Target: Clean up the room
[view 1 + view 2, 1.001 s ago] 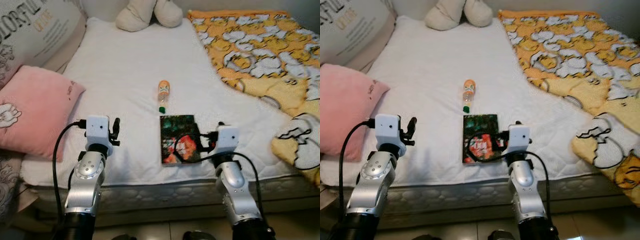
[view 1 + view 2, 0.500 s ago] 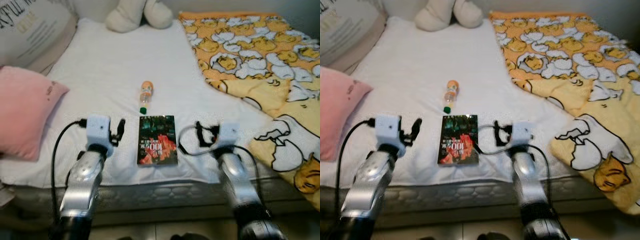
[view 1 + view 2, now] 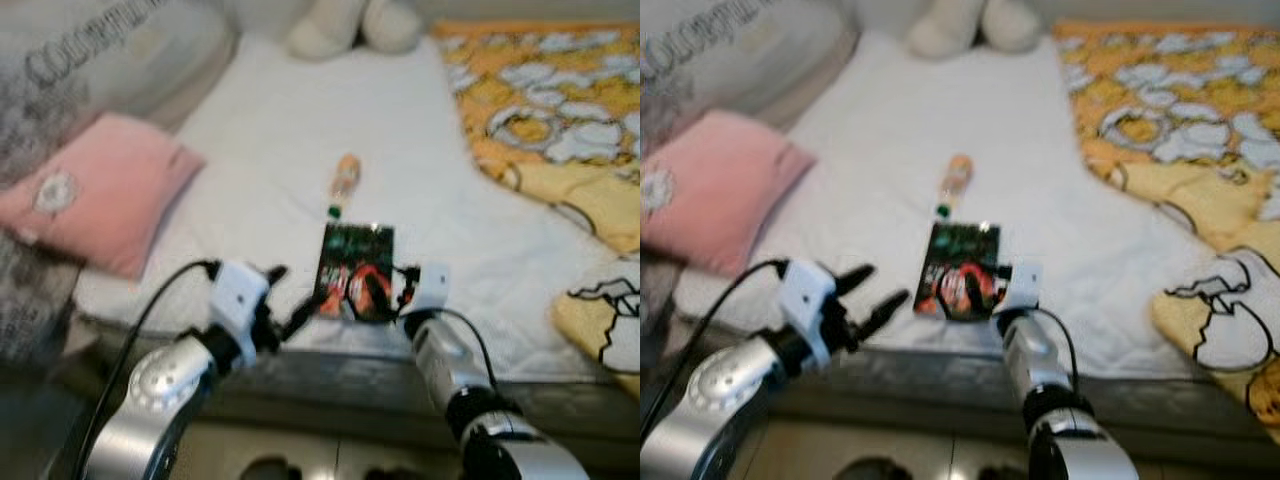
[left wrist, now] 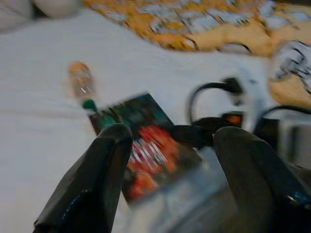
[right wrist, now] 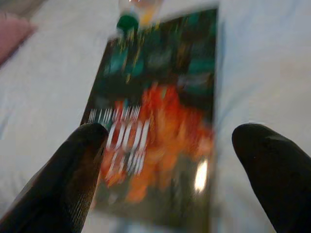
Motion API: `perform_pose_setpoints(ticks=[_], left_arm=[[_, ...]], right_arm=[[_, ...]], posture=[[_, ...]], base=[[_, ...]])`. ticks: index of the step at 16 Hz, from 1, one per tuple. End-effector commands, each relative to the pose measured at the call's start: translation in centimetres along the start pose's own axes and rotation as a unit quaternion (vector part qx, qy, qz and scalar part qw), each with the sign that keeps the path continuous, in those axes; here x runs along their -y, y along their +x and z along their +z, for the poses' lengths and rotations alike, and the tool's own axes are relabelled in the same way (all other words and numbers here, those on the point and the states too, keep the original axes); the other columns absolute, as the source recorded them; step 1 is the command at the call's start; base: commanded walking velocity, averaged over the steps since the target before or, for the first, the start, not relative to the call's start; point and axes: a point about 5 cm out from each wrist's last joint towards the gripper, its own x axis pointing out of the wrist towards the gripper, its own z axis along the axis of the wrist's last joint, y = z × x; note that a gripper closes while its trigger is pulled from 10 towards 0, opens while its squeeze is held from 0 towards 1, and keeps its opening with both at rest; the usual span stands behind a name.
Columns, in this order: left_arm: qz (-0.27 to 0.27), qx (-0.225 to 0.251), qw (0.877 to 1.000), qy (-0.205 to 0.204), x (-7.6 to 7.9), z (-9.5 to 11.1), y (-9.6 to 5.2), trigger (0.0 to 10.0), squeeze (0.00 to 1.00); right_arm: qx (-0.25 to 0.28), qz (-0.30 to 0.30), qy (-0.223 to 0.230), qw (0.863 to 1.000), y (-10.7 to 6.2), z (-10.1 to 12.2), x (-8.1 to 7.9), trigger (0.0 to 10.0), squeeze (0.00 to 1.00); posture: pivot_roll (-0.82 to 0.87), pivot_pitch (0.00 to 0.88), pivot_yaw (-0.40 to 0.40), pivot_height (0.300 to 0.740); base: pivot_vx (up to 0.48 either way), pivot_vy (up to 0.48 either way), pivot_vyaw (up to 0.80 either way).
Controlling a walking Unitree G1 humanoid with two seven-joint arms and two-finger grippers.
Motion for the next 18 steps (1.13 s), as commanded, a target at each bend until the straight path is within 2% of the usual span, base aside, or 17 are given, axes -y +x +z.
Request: perform_pose_setpoints(ticks=[1, 3, 6, 8, 11, 14, 18], left_arm=[[-0.019, -0.01, 1.0, 0.005, 0.5, 0.2, -0.4, 10.0, 0.0], [-0.015, -0.029, 0.999, -0.01, 1.1, 0.4, -1.4, 10.0, 0.0], [-0.009, -0.041, 0.999, -0.023, 1.3, 0.2, -2.1, 10.0, 0.0], [-0.013, -0.049, 0.999, -0.01, 1.7, 0.0, -2.4, 10.0, 0.0], [0.003, -0.052, 0.998, -0.021, 1.6, -0.2, -2.2, 10.0, 0.0], [0.014, -0.046, 0.999, -0.022, 1.3, 0.0, -2.0, 10.0, 0.0], [0.025, -0.054, 0.998, -0.025, 1.7, 0.0, -2.6, 10.0, 0.0]], right_arm=[[-0.006, 0.005, 0.009, 1.0, 0.3, 0.1, -0.7, 10.0, 0.0], [-0.002, -0.005, -0.006, 1.0, 0.3, 0.1, -0.4, 10.0, 0.0], [0.004, -0.022, -0.018, 1.0, 0.2, 0.1, 0.0, 10.0, 0.0], [0.011, -0.034, -0.044, 0.998, 0.1, 0.2, 0.1, 10.0, 0.0], [0.028, -0.032, -0.091, 0.995, 0.2, 0.7, -0.1, 10.0, 0.0], [0.029, -0.032, -0.09, 0.995, 0.3, 0.8, 0.1, 10.0, 0.0], [0.007, -0.013, -0.073, 0.997, 0.6, 0.3, -1.3, 10.0, 0.0]], posture=[[0.21, 0.136, 0.077, 0.74], [0.23, 0.173, 0.084, 0.74], [0.22, 0.184, 0.087, 0.74], [0.22, 0.187, 0.086, 0.74], [0.21, 0.185, 0.078, 0.74], [0.21, 0.184, 0.072, 0.74], [0.24, 0.213, 0.075, 0.74]], base=[[0.0, 0.0, 0.0], [0.0, 0.0, 0.0], [0.0, 0.0, 0.0], [0.0, 0.0, 0.0], [0.0, 0.0, 0.0], [0.0, 0.0, 0.0], [0.0, 0.0, 0.0]])
